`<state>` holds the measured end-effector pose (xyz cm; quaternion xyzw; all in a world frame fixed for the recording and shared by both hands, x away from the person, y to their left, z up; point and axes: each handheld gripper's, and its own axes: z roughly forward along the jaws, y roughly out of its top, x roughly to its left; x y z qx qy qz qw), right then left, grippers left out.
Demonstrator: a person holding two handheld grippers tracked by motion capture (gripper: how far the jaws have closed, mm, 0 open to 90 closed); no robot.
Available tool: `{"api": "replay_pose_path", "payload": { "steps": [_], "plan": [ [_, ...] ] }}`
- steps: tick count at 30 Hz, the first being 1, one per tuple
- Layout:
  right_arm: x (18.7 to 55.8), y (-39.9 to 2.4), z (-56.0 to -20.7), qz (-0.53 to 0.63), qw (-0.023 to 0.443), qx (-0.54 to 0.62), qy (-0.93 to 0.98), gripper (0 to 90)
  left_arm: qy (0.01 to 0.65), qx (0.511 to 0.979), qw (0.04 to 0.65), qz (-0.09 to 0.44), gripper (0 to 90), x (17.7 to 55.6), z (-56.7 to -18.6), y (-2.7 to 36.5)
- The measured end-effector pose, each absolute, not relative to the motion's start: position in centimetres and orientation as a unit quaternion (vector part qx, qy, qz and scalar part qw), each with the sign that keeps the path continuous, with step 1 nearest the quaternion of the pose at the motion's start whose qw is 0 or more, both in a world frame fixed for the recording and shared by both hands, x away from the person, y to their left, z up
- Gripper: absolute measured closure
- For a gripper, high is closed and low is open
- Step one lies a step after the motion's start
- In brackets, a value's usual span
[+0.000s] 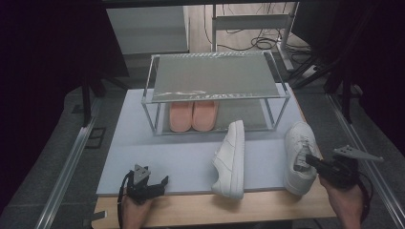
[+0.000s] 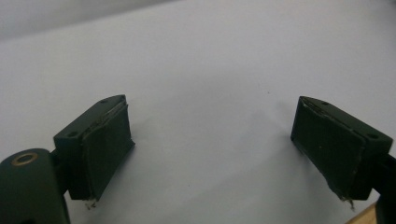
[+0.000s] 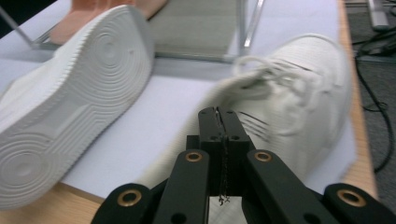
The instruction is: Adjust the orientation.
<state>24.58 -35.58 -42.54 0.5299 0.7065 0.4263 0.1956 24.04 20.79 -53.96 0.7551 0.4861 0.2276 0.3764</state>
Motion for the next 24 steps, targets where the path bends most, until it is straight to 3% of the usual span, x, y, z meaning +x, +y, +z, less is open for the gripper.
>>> {"api": "replay_pose_path", "payload": {
  "steps": [24],
  "plan": [
    [26.4, -25.9, -43.0, 0.439, 0.142, 0.45, 0.765, 89.2, 0.486, 0.755, 0.377, 0.228, 11.7, 24.0, -54.0, 20.8]
  ]
}}
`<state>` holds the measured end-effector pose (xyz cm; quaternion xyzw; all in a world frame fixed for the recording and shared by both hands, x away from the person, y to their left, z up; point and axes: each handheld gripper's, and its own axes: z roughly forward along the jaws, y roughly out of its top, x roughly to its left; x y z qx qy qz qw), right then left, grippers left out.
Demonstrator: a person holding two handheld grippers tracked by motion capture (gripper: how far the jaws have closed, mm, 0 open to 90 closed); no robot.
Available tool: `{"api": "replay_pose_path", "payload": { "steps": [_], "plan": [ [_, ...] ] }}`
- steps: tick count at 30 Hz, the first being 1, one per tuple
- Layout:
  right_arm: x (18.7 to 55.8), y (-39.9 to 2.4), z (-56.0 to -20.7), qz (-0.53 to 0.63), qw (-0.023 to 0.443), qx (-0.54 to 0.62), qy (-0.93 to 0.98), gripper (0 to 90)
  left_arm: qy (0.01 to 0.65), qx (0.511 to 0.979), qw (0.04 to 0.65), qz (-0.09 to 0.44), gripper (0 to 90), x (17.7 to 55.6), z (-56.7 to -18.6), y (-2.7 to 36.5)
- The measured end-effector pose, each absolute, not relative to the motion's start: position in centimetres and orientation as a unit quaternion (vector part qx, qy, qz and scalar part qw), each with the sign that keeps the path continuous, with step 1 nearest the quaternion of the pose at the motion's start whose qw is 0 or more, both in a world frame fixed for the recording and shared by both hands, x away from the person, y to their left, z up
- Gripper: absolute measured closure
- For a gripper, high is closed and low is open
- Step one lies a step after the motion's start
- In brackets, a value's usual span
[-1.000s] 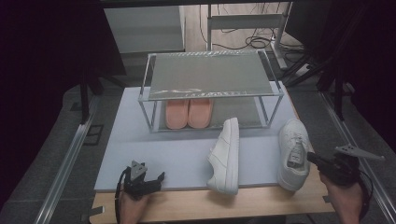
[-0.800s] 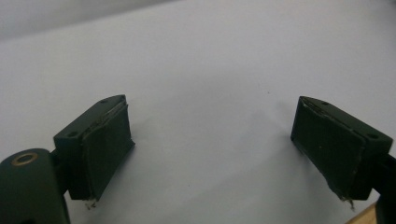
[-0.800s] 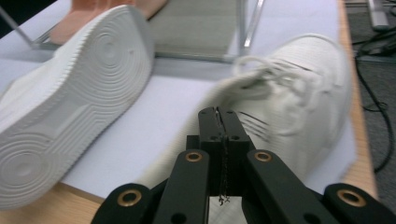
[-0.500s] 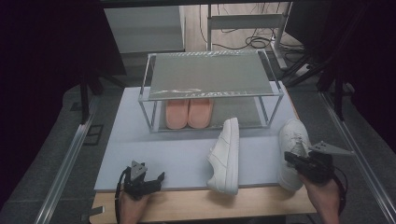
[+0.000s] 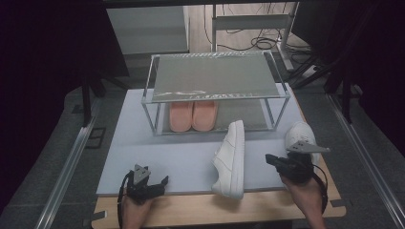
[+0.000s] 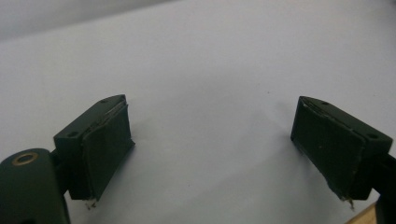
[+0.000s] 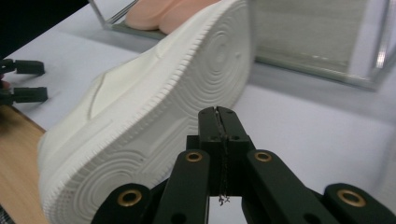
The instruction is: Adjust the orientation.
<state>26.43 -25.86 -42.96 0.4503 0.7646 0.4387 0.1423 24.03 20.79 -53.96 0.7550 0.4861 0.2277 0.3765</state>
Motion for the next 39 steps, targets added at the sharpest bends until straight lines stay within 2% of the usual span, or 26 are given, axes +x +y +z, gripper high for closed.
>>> {"api": "replay_pose_path", "payload": {
  "steps": [20, 28, 39],
  "plan": [
    [28.5, -19.5, -43.8, 0.43, 0.128, 0.404, 0.797, 89.2, 0.485, 0.756, 0.376, 0.228, 11.8, 24.0, -53.9, 20.8],
    [29.0, -18.7, -44.1, 0.422, 0.137, 0.403, 0.8, 89.3, 0.486, 0.755, 0.376, 0.228, 11.8, 24.0, -54.0, 20.8],
    [28.3, -19.7, -44.4, 0.421, 0.143, 0.406, 0.798, 89.6, 0.487, 0.754, 0.377, 0.228, 11.8, 24.0, -54.0, 20.8]
  ]
}}
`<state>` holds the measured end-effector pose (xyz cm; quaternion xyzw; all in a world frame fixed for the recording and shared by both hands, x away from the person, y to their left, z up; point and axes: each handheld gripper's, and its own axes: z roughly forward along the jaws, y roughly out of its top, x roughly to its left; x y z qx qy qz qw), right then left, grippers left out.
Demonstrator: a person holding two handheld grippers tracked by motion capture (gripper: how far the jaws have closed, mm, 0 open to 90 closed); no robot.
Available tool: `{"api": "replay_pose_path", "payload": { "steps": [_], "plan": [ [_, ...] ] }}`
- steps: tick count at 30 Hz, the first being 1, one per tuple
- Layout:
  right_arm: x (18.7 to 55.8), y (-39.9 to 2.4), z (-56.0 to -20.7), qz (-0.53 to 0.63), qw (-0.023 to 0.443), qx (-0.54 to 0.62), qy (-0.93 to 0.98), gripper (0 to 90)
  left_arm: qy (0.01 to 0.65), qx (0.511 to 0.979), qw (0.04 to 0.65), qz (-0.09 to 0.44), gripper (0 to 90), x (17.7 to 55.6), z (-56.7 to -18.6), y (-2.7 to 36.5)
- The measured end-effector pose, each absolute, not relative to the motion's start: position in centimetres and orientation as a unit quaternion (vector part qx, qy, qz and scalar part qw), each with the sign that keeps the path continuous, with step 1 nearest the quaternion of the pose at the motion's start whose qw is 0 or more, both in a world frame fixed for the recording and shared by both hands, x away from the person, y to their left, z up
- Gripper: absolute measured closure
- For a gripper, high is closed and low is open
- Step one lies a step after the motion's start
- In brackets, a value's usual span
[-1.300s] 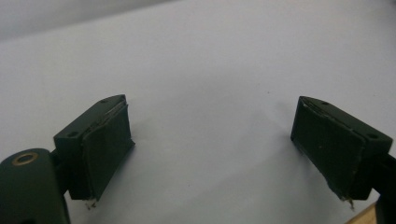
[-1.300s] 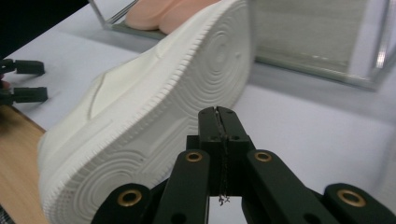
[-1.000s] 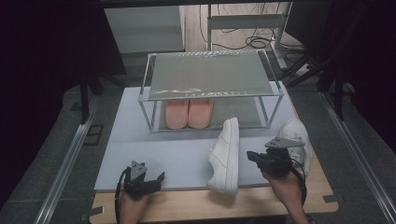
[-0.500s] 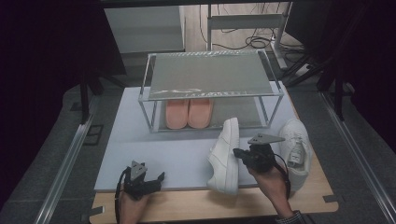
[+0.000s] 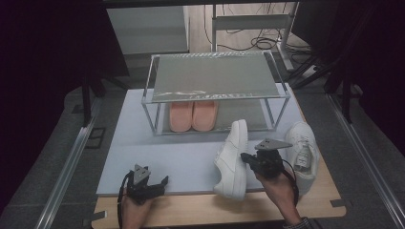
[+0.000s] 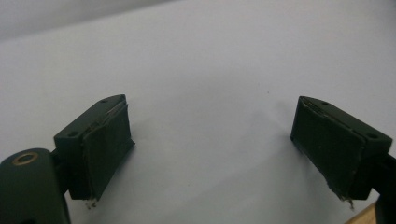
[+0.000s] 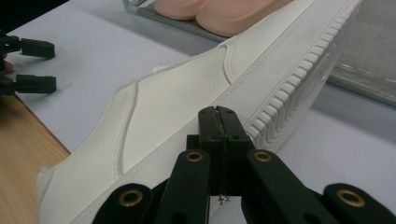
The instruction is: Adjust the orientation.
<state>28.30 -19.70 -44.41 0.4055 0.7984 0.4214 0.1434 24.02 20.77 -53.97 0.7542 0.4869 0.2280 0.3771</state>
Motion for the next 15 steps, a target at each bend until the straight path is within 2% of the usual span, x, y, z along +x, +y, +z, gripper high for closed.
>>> {"api": "replay_pose_path", "payload": {
  "steps": [15],
  "plan": [
    [27.0, -22.6, -44.5, 0.4, 0.17, 0.444, 0.784, 89.6, 0.486, 0.755, 0.376, 0.228, 11.8, 24.0, -54.0, 20.8]
  ]
}}
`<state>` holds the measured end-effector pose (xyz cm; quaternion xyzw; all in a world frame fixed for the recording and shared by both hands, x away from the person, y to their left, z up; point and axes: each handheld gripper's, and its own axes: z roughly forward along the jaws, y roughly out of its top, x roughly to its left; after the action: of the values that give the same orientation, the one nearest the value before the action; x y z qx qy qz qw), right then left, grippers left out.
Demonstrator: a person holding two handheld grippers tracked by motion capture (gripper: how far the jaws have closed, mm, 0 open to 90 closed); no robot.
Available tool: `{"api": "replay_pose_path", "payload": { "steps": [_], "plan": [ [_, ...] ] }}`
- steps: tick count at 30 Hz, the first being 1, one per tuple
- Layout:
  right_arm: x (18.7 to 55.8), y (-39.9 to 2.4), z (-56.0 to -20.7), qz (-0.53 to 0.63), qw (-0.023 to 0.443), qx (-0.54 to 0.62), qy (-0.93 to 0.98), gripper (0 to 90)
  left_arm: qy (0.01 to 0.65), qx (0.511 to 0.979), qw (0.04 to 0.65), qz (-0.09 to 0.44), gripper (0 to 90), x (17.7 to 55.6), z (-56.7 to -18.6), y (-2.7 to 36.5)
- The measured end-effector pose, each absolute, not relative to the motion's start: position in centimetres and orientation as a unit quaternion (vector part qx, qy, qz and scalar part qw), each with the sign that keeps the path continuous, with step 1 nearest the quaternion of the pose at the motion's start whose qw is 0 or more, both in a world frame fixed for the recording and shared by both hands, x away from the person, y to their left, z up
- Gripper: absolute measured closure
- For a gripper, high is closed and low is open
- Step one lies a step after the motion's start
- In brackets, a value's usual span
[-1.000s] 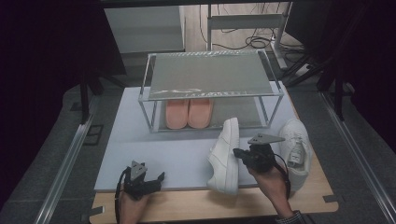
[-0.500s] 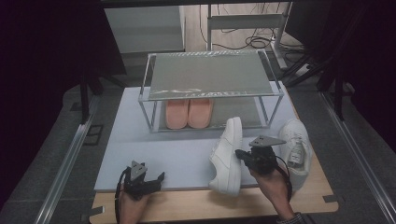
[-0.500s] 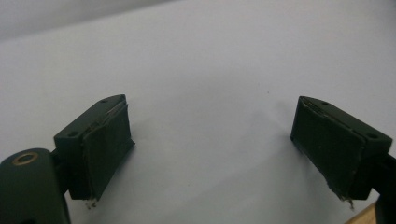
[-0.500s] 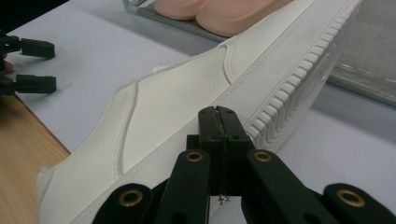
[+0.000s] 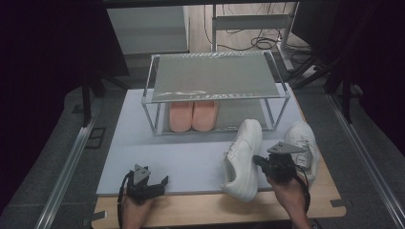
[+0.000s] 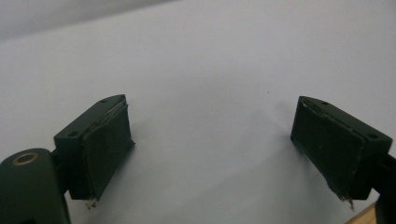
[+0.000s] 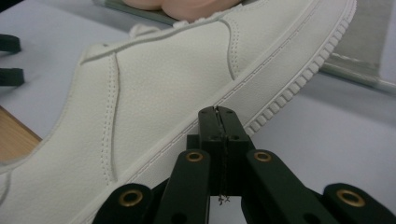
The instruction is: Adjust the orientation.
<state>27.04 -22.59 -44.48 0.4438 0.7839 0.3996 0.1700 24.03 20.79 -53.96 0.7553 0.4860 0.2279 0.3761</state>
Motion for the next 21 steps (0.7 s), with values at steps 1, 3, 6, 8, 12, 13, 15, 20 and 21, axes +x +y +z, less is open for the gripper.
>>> {"api": "replay_pose_path", "payload": {
  "steps": [1, 3, 6, 8, 12, 13, 15, 20, 21],
  "plan": [
    [27.0, -22.8, -44.6, 0.398, 0.17, 0.447, 0.783, 89.6, 0.486, 0.755, 0.376, 0.228, 11.8, 24.0, -54.0, 20.8],
    [26.8, -23.3, -44.7, 0.392, 0.174, 0.454, 0.781, 89.5, 0.486, 0.755, 0.376, 0.228, 11.8, 24.0, -54.0, 20.8],
    [26.7, -23.8, -45.0, 0.382, 0.177, 0.465, 0.779, 89.5, 0.486, 0.755, 0.376, 0.228, 11.8, 24.0, -54.0, 20.8],
    [26.6, -24.1, -45.1, 0.379, 0.18, 0.469, 0.777, 89.5, 0.486, 0.755, 0.376, 0.227, 11.8, 24.0, -54.0, 20.8],
    [26.5, -24.3, -45.3, 0.369, 0.185, 0.479, 0.775, 89.5, 0.486, 0.755, 0.376, 0.228, 11.8, 24.0, -54.0, 20.8],
    [26.5, -24.3, -45.4, 0.365, 0.189, 0.482, 0.774, 89.5, 0.486, 0.755, 0.376, 0.228, 11.8, 24.0, -54.0, 20.8],
    [26.5, -24.4, -45.5, 0.358, 0.192, 0.488, 0.772, 89.5, 0.486, 0.755, 0.376, 0.227, 11.8, 24.0, -54.0, 20.8],
    [26.9, -24.3, -46.1, 0.331, 0.203, 0.506, 0.77, 89.5, 0.486, 0.755, 0.376, 0.228, 11.8, 24.0, -54.0, 20.8],
    [27.0, -24.2, -46.2, 0.325, 0.205, 0.509, 0.77, 89.5, 0.486, 0.755, 0.376, 0.228, 11.8, 24.0, -54.0, 20.8]
  ]
}}
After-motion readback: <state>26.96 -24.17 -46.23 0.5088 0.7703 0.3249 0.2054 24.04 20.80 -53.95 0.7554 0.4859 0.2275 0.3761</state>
